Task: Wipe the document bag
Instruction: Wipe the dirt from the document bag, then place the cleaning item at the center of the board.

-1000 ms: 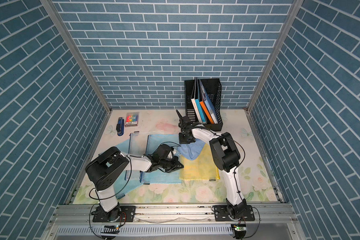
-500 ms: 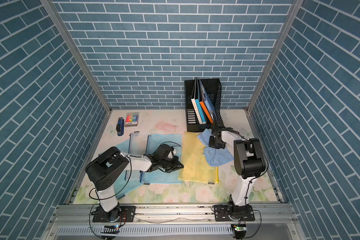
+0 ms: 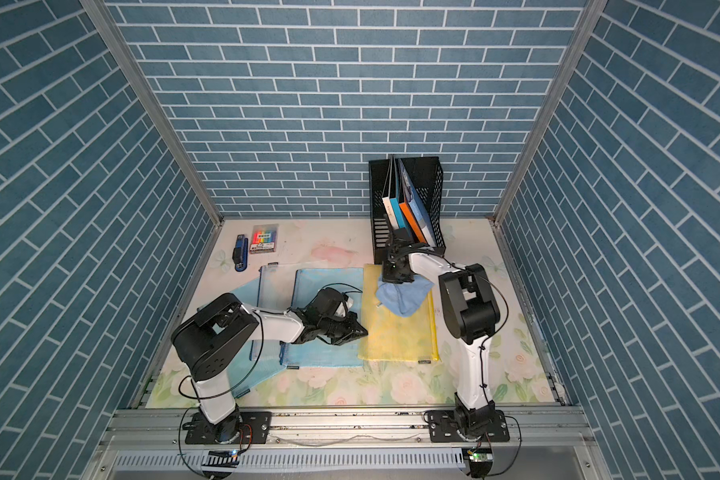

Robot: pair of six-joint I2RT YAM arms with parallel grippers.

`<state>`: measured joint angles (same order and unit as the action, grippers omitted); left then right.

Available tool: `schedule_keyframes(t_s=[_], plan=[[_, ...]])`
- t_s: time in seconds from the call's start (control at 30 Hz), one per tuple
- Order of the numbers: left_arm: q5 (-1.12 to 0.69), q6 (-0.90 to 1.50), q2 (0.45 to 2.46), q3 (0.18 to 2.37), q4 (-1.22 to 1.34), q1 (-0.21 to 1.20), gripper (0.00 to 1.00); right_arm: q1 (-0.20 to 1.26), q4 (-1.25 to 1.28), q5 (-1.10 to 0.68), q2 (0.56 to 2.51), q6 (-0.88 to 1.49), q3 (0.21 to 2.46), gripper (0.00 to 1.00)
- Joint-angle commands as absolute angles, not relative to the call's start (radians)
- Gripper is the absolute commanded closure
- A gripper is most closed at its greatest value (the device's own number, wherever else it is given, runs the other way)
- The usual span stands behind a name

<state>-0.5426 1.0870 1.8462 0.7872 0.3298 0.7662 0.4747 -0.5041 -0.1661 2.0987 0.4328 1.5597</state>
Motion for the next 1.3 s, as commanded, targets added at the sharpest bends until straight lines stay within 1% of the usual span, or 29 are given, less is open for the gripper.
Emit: schedule_keyframes(t_s=[0.0,0.07,0.13,0.23,0.33,0.4,0.57,0.67,0.83,0.93,1.07,1.17,1.27], plan=[[-0.522,1.09,1.874,0.799,0.319,0.776,1.0,0.536,-0.561,-0.216,2.177,0.446,1.687,1.0],[-0.517,1.095,1.874,0.799,0.319,0.776,1.0,0.561,-0.59,-0.219,2.186,0.43,1.732,1.0],[-0.511,1.098,1.873,0.8,0.318,0.776,1.0,0.568,-0.597,-0.227,2.186,0.425,1.731,1.0],[-0.508,1.098,1.874,0.805,0.317,0.776,1.0,0.562,-0.615,-0.186,2.158,0.396,1.685,1.0],[-0.505,1.104,1.872,0.8,0.321,0.775,1.0,0.525,-0.63,-0.15,2.107,0.376,1.615,1.0],[-0.502,1.109,1.869,0.793,0.328,0.775,1.0,0.479,-0.616,-0.146,2.054,0.382,1.536,1.0],[-0.496,1.12,1.861,0.779,0.341,0.772,1.0,0.378,-0.586,-0.108,1.85,0.373,1.301,1.0],[-0.493,1.117,1.859,0.782,0.334,0.772,1.0,0.344,-0.6,-0.083,1.75,0.361,1.208,1.0],[-0.491,1.111,1.851,0.777,0.323,0.768,1.0,0.297,-0.616,-0.05,1.635,0.363,1.113,1.0],[-0.489,1.107,1.843,0.77,0.319,0.766,1.0,0.227,-0.632,-0.025,1.578,0.355,1.092,1.0],[-0.488,1.096,1.834,0.77,0.31,0.765,1.0,0.086,-0.682,0.0,1.525,0.315,1.12,1.0],[-0.486,1.089,1.831,0.769,0.303,0.765,1.0,-0.026,-0.722,0.008,1.527,0.284,1.175,1.0],[-0.488,1.086,1.829,0.77,0.304,0.765,1.0,-0.104,-0.745,0.02,1.549,0.266,1.237,1.0]])
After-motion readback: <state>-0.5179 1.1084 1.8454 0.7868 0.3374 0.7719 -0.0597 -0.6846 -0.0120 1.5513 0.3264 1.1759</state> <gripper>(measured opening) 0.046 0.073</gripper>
